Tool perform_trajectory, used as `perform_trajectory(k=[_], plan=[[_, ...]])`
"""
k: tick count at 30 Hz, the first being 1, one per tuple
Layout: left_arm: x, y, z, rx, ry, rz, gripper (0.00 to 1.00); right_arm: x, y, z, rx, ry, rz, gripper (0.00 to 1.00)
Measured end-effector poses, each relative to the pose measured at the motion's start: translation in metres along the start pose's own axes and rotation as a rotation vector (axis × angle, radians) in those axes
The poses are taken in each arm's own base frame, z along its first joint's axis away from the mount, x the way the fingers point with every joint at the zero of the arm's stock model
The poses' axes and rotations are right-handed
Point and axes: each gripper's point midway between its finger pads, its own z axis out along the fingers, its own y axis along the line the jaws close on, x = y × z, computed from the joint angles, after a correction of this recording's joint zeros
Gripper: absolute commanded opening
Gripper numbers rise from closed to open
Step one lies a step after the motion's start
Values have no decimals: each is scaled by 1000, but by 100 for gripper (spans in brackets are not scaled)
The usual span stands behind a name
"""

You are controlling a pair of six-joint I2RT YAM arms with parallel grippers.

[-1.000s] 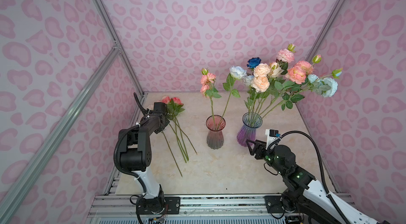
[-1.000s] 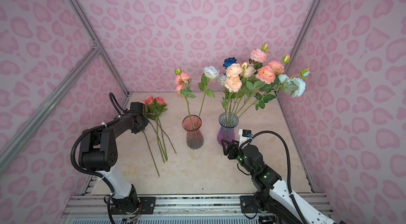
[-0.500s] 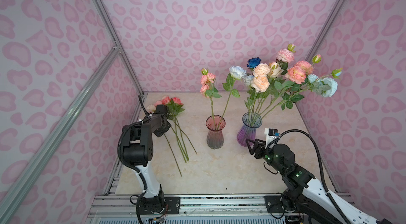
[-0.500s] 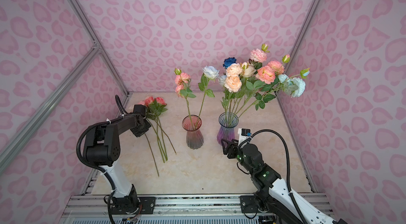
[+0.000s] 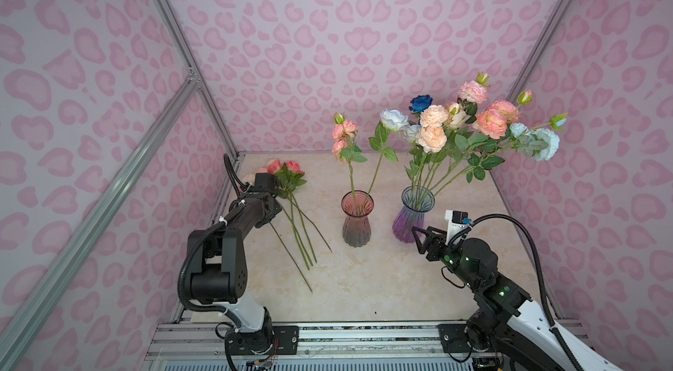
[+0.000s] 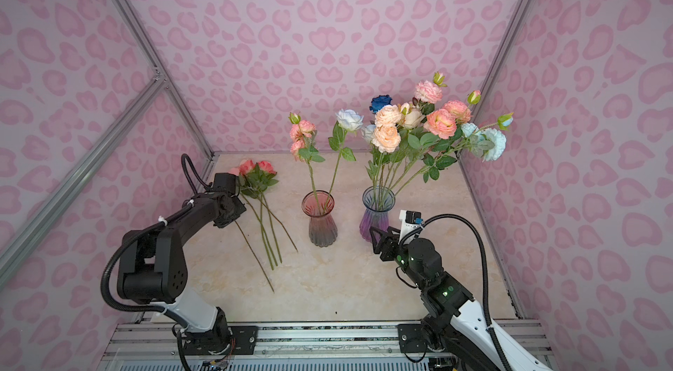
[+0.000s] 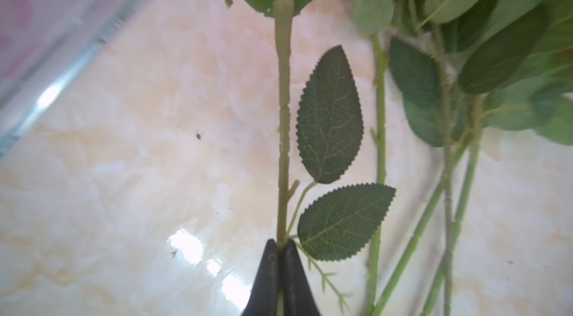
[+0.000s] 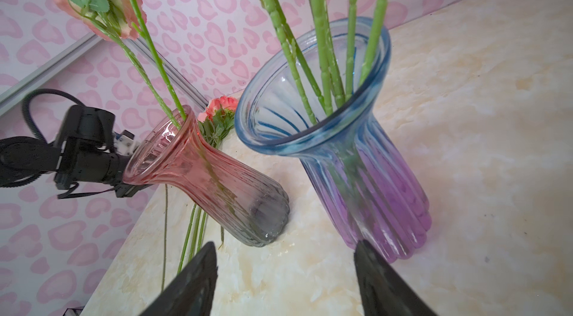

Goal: Arrange the flowers into the vase
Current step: 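Move the left gripper back to the bunch and close on a pink rose stem, then lift the pink rose with the left gripper and carry it over the pink vase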

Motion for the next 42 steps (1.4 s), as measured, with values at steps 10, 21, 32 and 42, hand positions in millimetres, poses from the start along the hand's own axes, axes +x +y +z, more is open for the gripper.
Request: perform_trajectory(k=[10, 21, 32, 42], plan=[[-20, 12, -115, 172, -226, 10, 3, -3, 18, 9, -31, 44, 10, 71], [-33, -46, -287, 831, -531, 52, 3, 33, 71, 17, -124, 158, -65, 69], [-55, -97, -422, 1370, -836, 37, 3, 15, 73, 19, -63, 86, -130, 69], [-58, -147, -451, 1501, -976, 52, 3, -2, 72, 19, -21, 46, -167, 69]])
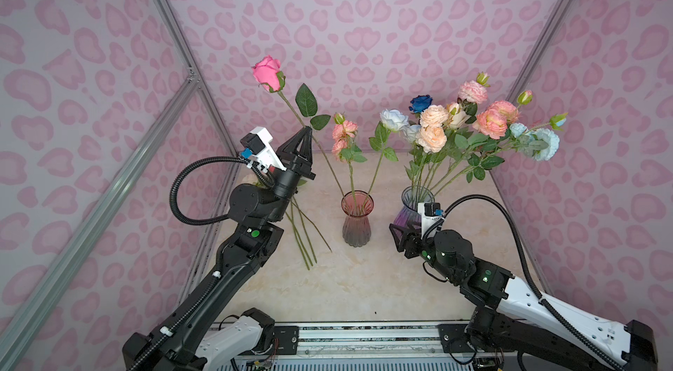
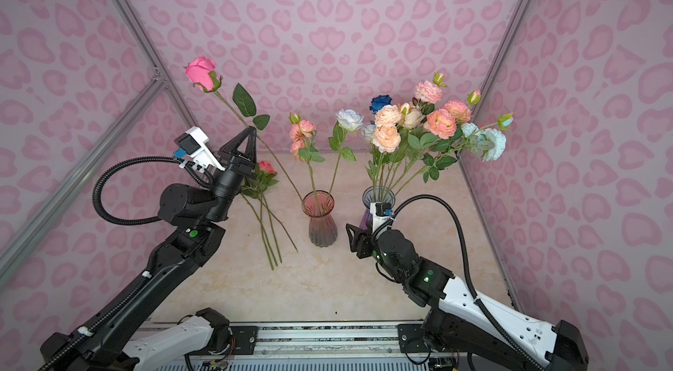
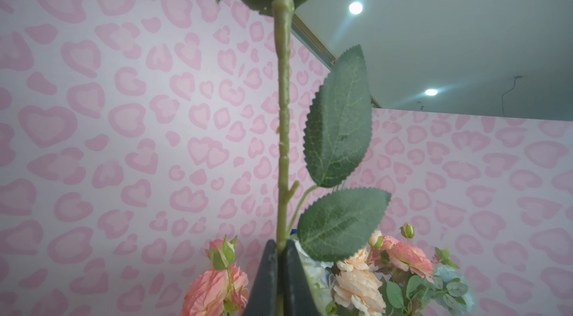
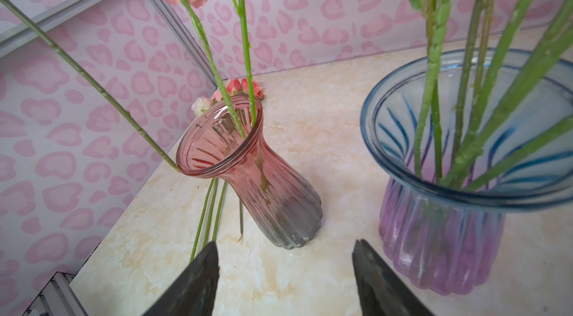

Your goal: Arrange the flowers into the vase

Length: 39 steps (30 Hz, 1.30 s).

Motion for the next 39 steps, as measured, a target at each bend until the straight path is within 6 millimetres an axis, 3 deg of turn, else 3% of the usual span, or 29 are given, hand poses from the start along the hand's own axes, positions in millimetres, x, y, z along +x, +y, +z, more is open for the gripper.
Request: perform_trajectory(k=[9, 11, 15, 18, 21, 26, 34, 39], plan=[[24, 5, 14, -17, 14, 27, 3, -1, -5, -2, 14, -2, -9, 69], [9, -5, 18, 6, -4, 21, 3, 0, -7, -2, 19, 2, -10, 69], [-42, -40, 22, 100, -70, 2, 3, 2, -8, -2, 22, 4, -5, 69], [-50, -49, 23, 131, -62, -8, 3, 2, -8, -1, 18, 6, 2, 69], [-27, -42, 27, 119, -8, -22, 3, 4, -9, 0, 22, 11, 1, 69], [39, -12, 22, 45, 150, -39, 3, 2, -9, -3, 13, 1, 6, 70], [118, 13, -19, -32, 305, -37, 5, 11, -18, -8, 18, 0, 28, 70], [147, 18, -41, -66, 370, -8, 14, 27, -19, 1, 12, 36, 37, 70]])
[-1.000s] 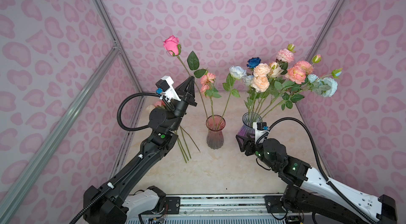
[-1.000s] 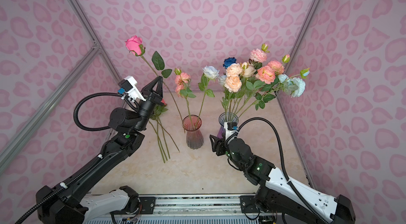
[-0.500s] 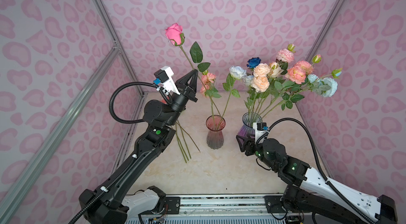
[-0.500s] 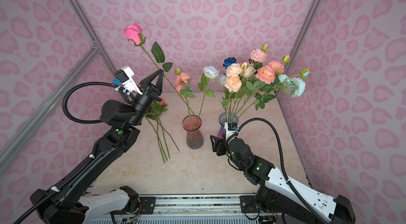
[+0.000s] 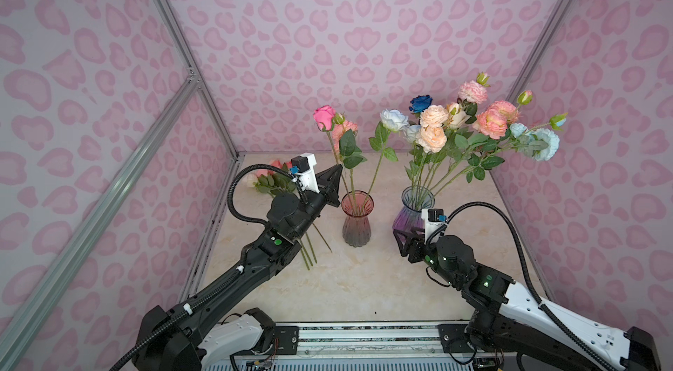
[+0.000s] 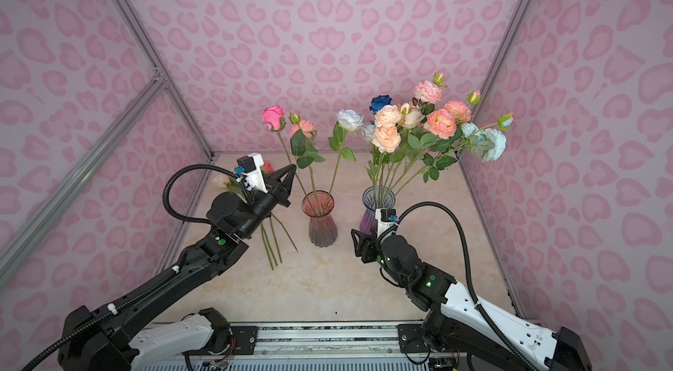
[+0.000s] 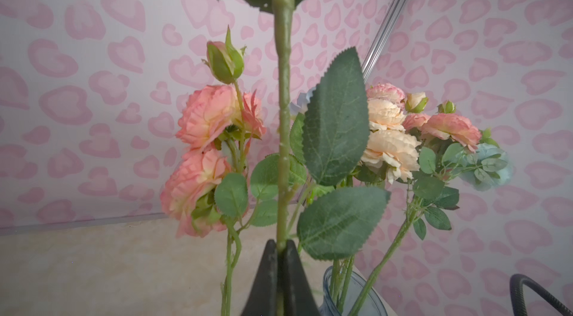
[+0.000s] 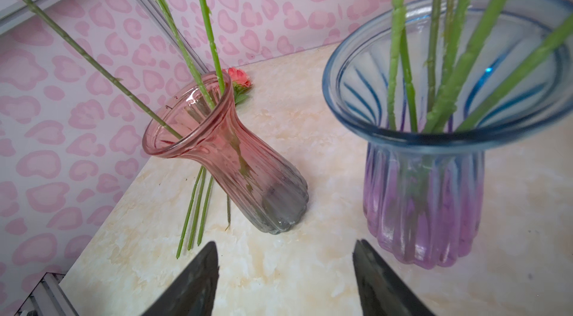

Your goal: Arrange the flowers into the vase

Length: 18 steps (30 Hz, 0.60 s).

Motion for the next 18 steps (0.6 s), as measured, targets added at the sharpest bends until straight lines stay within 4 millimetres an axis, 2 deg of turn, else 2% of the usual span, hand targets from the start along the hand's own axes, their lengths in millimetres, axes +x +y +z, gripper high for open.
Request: perform_trajectory(k=[5, 9, 14, 18], plan=[[21, 12, -10, -50, 43, 10, 23, -1, 8, 6, -21, 7, 12, 70], [29, 19, -18, -88, 71, 17, 24, -8, 14, 9, -36, -6, 16, 70], [31, 27, -32, -129, 83, 21, 26, -7, 17, 11, -46, -2, 16, 70], [25, 33, -46, -173, 74, 26, 38, -6, 20, 11, -63, 1, 18, 70]])
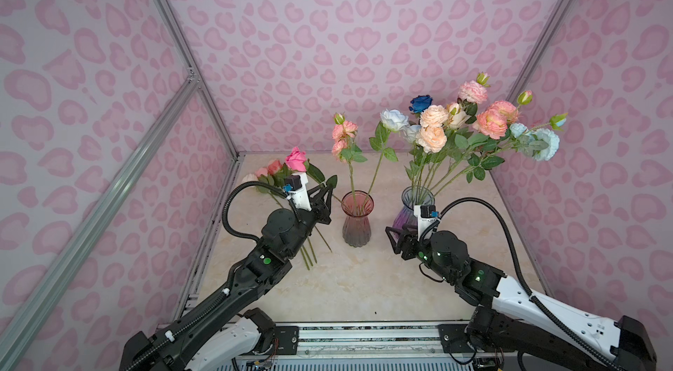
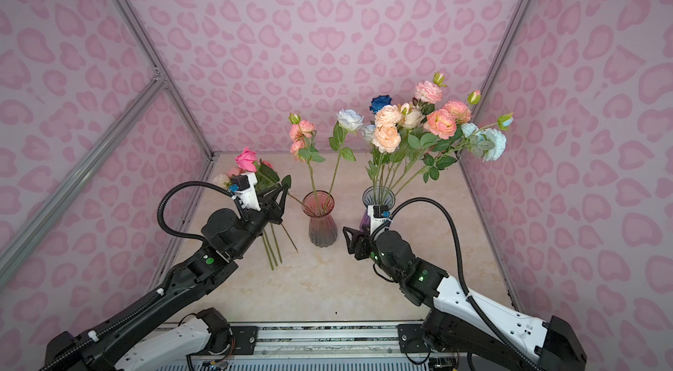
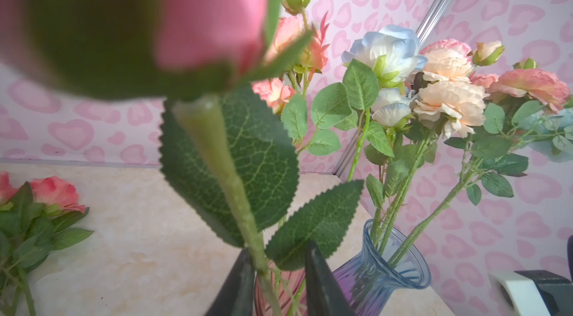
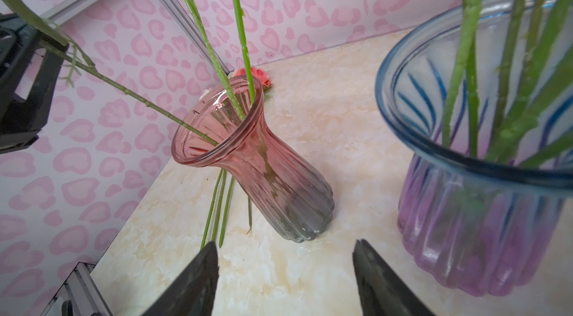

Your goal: Arrange the flowers into the vase

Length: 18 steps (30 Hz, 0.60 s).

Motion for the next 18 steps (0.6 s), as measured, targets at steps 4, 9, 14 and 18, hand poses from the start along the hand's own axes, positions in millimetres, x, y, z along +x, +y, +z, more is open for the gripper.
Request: perform_trajectory(k=[4, 9, 14, 18], plan=[[-5, 6, -14, -28, 4, 14, 50, -1, 2, 1, -7, -4, -6, 70], [-5, 9, -29, -44, 38, 50, 57, -5, 5, 1, -13, -9, -21, 70], [-6, 25, -53, -112, 48, 50, 55, -11, 12, 0, -33, -15, -33, 69], [20, 74, -81, -325, 78, 5, 55, -14, 13, -4, -40, -25, -34, 69]])
